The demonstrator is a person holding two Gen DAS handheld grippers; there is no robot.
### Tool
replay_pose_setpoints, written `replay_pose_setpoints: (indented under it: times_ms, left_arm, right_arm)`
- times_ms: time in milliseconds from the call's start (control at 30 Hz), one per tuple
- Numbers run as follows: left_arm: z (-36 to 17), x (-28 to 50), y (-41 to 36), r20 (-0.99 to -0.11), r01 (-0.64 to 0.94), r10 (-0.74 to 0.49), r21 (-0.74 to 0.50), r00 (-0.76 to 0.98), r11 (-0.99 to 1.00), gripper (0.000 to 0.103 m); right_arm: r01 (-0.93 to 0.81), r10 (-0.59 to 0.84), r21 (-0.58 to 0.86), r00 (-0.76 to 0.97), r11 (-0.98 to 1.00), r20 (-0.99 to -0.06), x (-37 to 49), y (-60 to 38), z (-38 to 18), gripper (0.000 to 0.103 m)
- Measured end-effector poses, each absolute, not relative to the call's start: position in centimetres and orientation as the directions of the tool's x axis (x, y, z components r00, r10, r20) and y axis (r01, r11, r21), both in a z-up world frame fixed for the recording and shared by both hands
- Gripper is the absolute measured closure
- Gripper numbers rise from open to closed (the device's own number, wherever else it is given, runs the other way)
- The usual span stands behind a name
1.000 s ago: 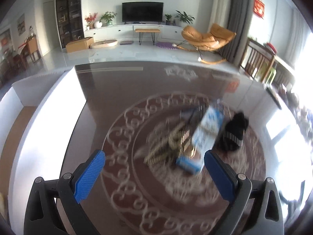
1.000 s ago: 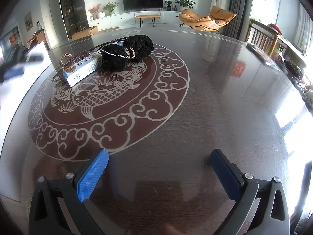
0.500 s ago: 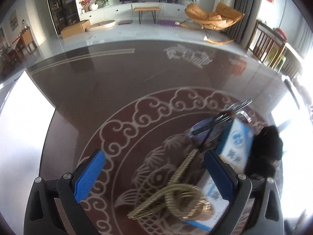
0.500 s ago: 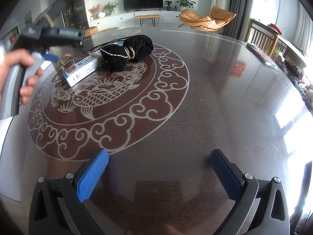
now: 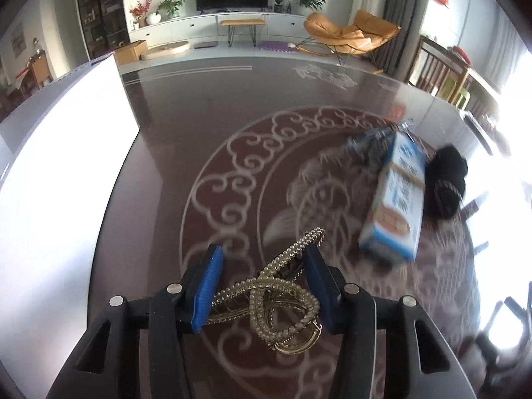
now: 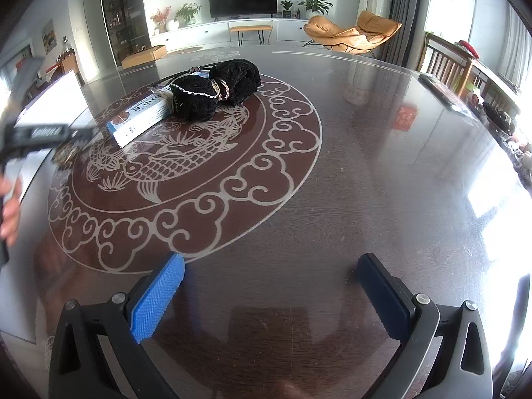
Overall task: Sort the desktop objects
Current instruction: 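Lower the open left gripper toward the gold beaded hair clip, then close the left gripper on the gold beaded hair clip and lift it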
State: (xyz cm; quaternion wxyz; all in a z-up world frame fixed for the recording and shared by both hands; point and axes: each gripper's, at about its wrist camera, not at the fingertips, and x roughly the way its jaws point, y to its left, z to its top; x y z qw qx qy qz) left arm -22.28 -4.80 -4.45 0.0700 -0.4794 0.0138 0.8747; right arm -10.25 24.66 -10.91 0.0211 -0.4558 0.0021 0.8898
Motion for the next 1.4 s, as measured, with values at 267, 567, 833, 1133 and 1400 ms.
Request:
replay_pose_setpoints:
  times_ms: [267, 567, 833, 1133, 1400]
  left_arm:
    - [-5.1, -19.3, -4.7, -0.852, -0.168, 0.086, 0.003, -0.516, -0.986, 0.025]
    - [-5.3, -16.0, -4.5, -0.862, -0.195, 0.095, 0.004, -0.498, -0.981, 0.025]
    - [-5.3, -13.1, -3.7, -0.877, -0.233, 0.115, -0.003, -0.466, -0.972, 0.020]
    - [-0.5, -13.8, -5.6, -0.829, -0.193, 0.216, -0.133, -0.515, -0.972, 0.020]
    - [-1.1, -15.6, -6.7, -0.848, -0.175, 0.180, -0.106, -0.498, -0.979, 0.020]
  right_arm:
    - [-0.040, 0.036, -0.016, -0.584, -0.999, -0.811, -10.3, 24.7, -10.9, 0.000]
    - [-0.040, 0.036, -0.016, -0.584, -0.999, -0.811, -10.2, 24.7, -10.9, 0.000]
    - [-0.040, 0.036, -0.015, -0.584, -0.999, -0.811, -10.2, 24.6, -10.9, 0.000]
    - [-0.040, 0.036, -0.015, -0.584, -0.999, -0.811, -10.2, 24.6, -10.9, 0.000]
    - [-0.040, 0.036, -0.015, -0.584, -0.999, -0.811, -10.2, 24.7, -10.9, 0.000]
